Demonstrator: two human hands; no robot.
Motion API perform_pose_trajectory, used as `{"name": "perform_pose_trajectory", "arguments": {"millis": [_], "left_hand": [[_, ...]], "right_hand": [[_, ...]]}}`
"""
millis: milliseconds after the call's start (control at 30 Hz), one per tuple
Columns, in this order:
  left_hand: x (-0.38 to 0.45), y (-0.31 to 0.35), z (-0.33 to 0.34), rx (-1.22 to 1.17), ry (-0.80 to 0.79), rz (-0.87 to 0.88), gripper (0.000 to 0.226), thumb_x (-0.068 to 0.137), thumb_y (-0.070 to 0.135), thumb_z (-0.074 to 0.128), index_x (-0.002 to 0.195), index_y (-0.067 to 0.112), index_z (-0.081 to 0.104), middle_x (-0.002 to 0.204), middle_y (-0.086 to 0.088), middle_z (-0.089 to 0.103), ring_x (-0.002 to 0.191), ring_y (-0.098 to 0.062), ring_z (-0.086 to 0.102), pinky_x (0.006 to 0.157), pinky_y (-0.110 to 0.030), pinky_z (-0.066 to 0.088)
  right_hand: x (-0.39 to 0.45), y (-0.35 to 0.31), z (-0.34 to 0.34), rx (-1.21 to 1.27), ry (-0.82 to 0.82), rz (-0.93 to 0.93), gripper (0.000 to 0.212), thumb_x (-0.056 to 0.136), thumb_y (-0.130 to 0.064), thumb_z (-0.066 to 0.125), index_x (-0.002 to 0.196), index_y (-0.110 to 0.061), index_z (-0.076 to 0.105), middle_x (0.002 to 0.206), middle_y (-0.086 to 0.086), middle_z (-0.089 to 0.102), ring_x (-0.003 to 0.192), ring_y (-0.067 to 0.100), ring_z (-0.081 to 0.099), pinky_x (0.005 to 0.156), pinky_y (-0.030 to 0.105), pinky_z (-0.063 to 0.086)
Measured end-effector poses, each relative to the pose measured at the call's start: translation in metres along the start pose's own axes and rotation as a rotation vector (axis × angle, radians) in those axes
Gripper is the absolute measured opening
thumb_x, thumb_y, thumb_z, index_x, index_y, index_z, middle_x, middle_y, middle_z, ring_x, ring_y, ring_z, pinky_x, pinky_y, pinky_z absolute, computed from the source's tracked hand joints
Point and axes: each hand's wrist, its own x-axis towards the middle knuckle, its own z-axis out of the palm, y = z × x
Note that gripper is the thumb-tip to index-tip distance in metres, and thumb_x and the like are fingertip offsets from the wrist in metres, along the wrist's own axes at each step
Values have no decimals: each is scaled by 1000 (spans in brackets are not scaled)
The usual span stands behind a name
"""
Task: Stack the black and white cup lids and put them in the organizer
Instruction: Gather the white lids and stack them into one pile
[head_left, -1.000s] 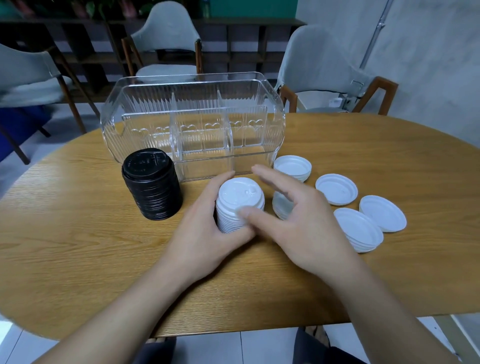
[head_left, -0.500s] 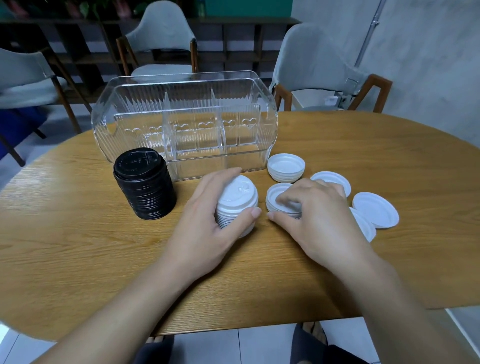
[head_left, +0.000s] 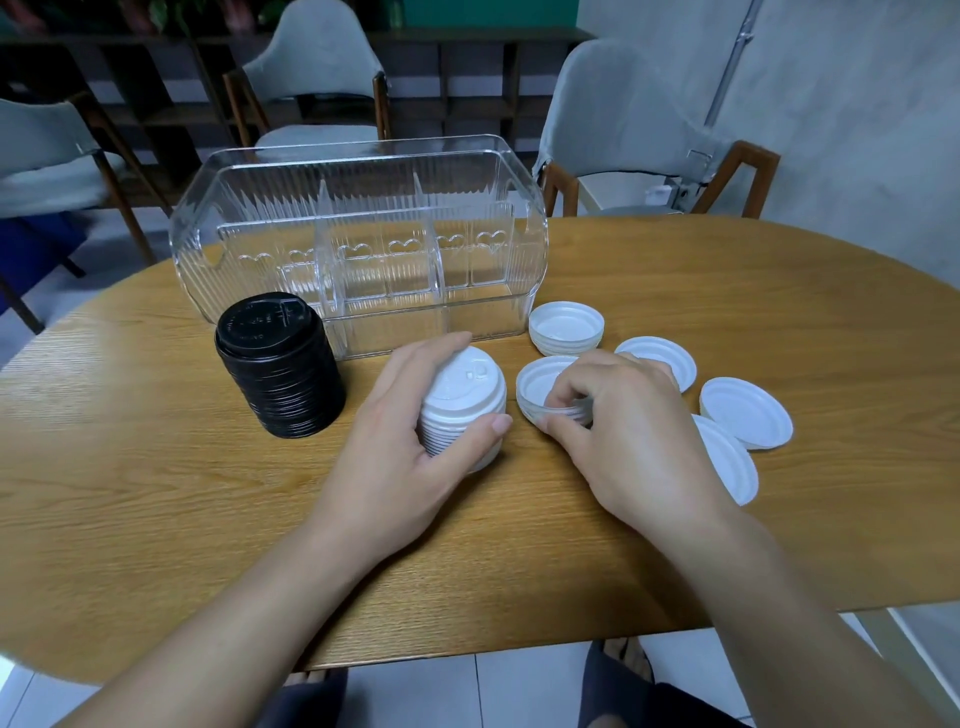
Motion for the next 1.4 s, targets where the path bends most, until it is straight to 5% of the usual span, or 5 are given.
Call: {"name": "perform_pose_trajectory", "arguments": {"millis": [367,633,967,1067,1400], "left_hand": [[0,-1,0,11,4,8,67,99,52,75,157,22,57,148,10,60,144,-7,53,117,-16,36],[0,1,-1,-1,25,4,67,97,52,76,155,22,60,147,10,61,143,-6,54,117,-17,37],[3,10,-8,47,132,69,83,91,55,88,159,22,55,155,9,59,149,-14,53,124,-49,43],[6,18,-9,32,158,111,92,87,54,93,162,19,52,156,9,59,149,-14,53,125,-52,42],[11,23,-16,-121,215,110,73,90,33,93,153,17,60,149,7,65,142,-21,60,118,-35,47]], "right_hand": [[-3,0,-3,138,1,49,24,91,-43,86,77,-30,72,86,-15,71,89,5,63,71,25,45],[2,0,-17,420,137,85,14,97,-29,84,83,-31,82,93,-15,79,96,6,72,86,30,53],[1,-20,-16,1115,153,194,10,98,-15,81,100,-6,84,96,22,80,87,26,72,92,51,60],[1,-28,-14,1342,88,228,14,100,-11,74,108,-1,79,98,18,81,89,22,75,88,36,62],[-1,-43,-17,1389,-82,181,39,102,-10,70,141,-8,66,122,12,81,108,21,78,98,34,62]]}}
